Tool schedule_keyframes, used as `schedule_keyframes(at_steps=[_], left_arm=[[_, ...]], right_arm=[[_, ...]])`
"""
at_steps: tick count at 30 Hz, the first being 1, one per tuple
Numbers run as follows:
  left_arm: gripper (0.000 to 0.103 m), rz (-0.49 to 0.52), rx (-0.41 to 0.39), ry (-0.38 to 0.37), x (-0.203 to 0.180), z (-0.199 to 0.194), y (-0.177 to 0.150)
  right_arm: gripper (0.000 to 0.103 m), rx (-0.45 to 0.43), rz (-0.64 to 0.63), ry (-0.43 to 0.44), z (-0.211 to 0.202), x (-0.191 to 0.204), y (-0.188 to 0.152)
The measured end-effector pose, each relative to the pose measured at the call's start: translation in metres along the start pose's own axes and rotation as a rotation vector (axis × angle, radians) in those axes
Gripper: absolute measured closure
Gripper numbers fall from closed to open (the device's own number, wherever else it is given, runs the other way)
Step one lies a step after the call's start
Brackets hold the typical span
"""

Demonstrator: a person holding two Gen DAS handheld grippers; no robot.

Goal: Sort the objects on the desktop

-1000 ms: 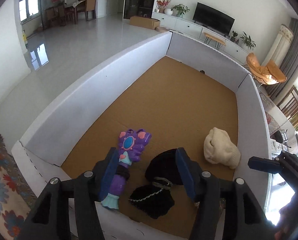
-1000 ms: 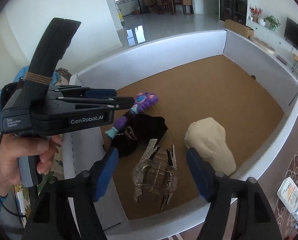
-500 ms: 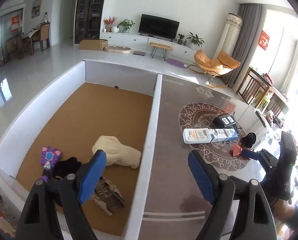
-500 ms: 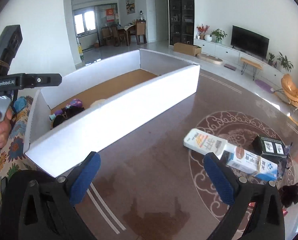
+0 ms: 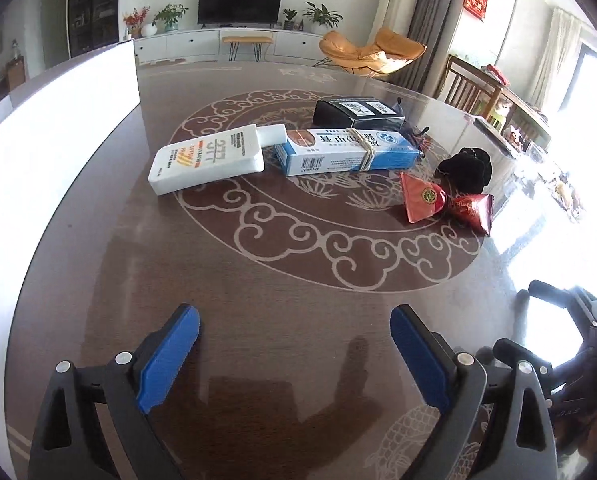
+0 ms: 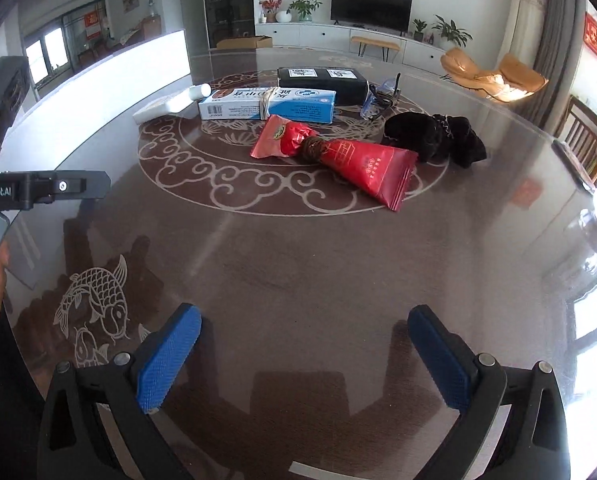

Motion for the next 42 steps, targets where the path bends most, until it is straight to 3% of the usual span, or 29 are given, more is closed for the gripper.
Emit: schedule_keyframes(at_steps=[3, 5, 42], left_arm=[[0.000, 0.123, 0.012, 0.072, -0.015, 0.007, 0.000], [0.000, 0.130, 0.012, 0.055, -0.016, 0.008, 0.004], [0.000, 0.128, 0.002, 0.050, -0.014, 0.009, 0.011]], right_arm=[[0.000, -0.010, 0.018, -0.019, 0.002, -0.002, 0.004], [0.000, -0.013, 0.029, -0.028, 0.004, -0.003, 0.007], [0.000, -0.019, 0.054, -0.048, 0.008, -0.004, 0.011]])
Point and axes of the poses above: each gripper's, at about its wrist camera, not at the fingertips, and z roughly the way its jaws point, x to its left, y to its top, the point moved 6 cm from there along z, roughly the way its jaws point, and after that the axes turned 6 degrees about y, right-handed, at the moved point
